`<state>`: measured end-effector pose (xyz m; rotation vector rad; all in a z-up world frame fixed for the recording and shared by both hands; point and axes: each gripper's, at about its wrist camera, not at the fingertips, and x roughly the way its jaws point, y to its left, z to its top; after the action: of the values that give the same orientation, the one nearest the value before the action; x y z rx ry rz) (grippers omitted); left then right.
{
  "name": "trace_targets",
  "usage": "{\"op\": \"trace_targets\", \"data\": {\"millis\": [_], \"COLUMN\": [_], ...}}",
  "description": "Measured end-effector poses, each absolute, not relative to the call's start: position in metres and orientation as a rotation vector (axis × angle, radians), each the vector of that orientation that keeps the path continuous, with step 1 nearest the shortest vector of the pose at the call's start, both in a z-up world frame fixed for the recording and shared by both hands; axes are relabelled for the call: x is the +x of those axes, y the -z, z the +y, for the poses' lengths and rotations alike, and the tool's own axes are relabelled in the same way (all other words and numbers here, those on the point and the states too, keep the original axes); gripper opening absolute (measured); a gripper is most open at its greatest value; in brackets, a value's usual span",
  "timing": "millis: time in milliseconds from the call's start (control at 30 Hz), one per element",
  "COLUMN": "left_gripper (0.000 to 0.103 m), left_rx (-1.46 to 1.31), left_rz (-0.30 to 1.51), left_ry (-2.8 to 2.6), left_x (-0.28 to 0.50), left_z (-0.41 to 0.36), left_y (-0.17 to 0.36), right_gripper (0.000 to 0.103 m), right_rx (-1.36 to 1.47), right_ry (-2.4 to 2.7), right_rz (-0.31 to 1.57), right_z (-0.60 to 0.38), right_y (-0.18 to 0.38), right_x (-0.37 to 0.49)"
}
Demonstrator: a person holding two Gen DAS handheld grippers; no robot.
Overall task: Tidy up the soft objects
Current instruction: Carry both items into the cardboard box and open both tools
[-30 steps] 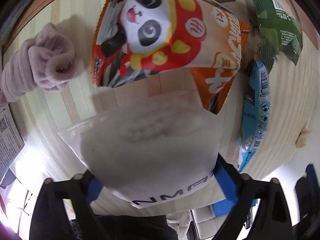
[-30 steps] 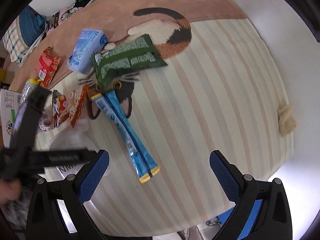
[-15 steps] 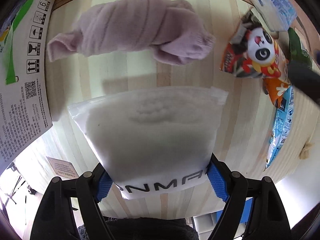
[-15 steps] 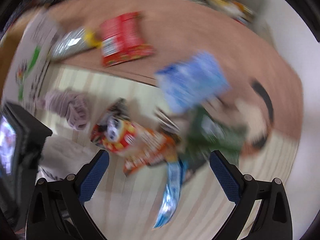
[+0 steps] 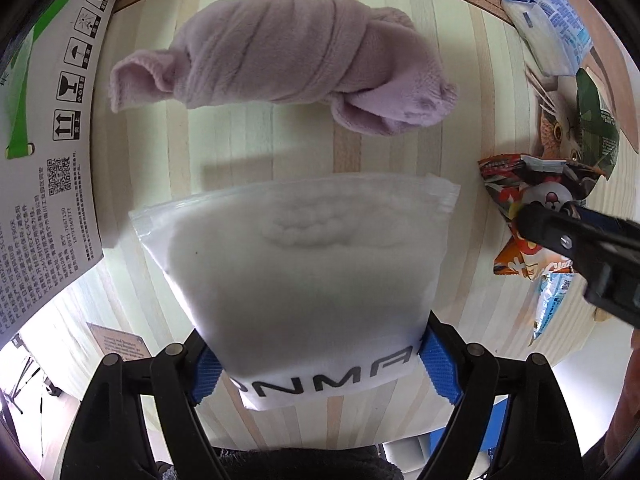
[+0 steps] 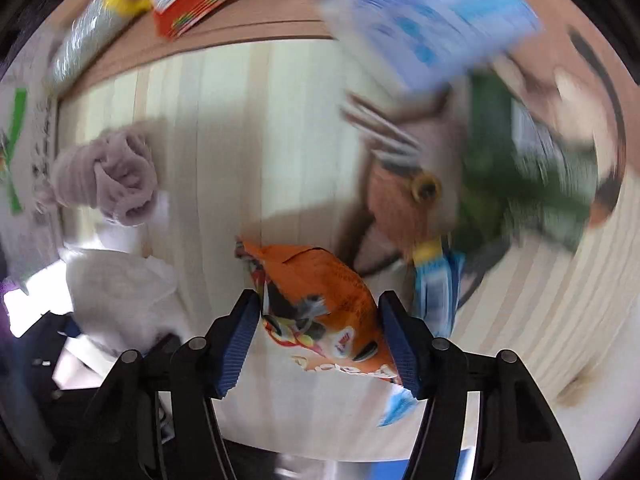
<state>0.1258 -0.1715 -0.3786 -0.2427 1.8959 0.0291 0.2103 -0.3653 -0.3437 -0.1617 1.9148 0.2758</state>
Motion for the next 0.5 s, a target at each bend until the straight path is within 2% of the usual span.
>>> {"op": "trace_targets", "data": {"millis": [100, 267, 300, 333, 400, 500], "left_gripper": [0.081, 0.075, 0.074, 0.074, 0.074, 0.074], "left_rx": [-0.239, -0.187, -0.177, -0.156, -0.134, -0.115], "left_rz": [1.883, 1.822, 1.814, 1.802, 1.775, 1.716], "left_ry": [-0.034, -0.049, -0.053, -0.058, -0.056, -0.032], "left_x": [0.122, 0.118, 0.109, 0.116, 0.117, 0.110], "left_z": [-0.173, -0.186, -0.184, -0.183, -0.186, -0.194], "left_y": [0.378, 0.353, 0.342, 0.335, 0.314, 0.268], "right_gripper": [0.077, 0.078, 0.076, 0.061, 0.053, 0.046], "right_rx": [-0.128, -0.152, -0.171, -0.177, -0.139, -0.090], "right_ry": [-0.263, -0.243, -0.234, -0.219, -0.196, -0.158], "right_rz": [1.891, 1.852, 1.840, 1.825, 1.822, 1.800], "right_z": [-0.380, -0.380, -0.379, -0.376, -0.375, -0.387], "right_y": [0.333, 0.332, 0.331, 0.331, 0.328, 0.307], "right_x": [0.198, 0.186, 0.187, 0.183, 0.175, 0.167]}}
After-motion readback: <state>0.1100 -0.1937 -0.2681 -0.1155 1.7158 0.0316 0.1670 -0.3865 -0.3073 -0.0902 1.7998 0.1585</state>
